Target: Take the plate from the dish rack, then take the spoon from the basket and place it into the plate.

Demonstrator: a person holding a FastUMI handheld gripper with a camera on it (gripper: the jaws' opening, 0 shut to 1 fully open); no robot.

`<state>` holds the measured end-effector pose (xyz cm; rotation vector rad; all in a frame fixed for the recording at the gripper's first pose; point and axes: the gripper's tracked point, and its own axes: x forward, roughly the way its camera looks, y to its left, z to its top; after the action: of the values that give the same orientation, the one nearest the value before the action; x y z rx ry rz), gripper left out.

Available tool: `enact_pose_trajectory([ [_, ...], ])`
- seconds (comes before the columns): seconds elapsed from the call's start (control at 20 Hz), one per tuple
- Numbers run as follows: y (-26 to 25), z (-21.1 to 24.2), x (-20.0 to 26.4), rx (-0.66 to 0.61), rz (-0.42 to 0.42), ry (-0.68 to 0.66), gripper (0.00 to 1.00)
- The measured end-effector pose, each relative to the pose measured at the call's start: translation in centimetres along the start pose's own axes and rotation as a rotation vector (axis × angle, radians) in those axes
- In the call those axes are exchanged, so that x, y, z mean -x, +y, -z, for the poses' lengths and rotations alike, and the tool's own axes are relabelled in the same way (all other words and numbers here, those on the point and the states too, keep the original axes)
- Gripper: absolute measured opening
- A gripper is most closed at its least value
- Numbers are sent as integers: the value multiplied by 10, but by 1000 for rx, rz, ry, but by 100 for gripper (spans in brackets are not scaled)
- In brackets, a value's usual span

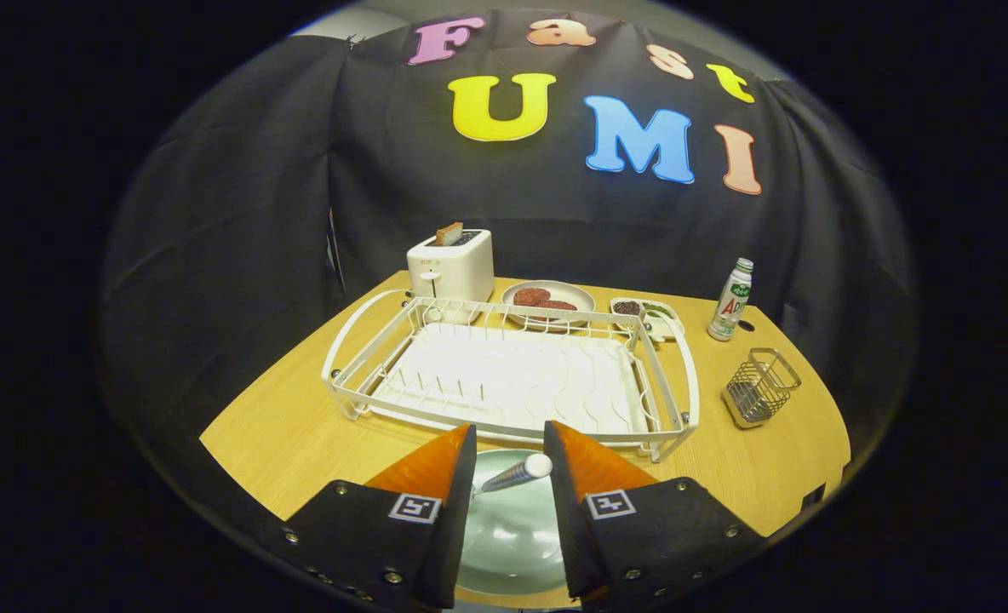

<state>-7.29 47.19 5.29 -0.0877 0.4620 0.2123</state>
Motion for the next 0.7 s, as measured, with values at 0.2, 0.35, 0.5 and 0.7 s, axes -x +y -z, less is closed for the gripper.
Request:
enact_pose_trajectory([
  [0.2,-16,-6,0,4,35,-8,71],
  [0.35,-21,-14,0,11,47,-27,72],
  [0.5,-27,-18,0,8,56,-28,75],
  [0.7,-40,-22,7,-18,87,-40,75],
])
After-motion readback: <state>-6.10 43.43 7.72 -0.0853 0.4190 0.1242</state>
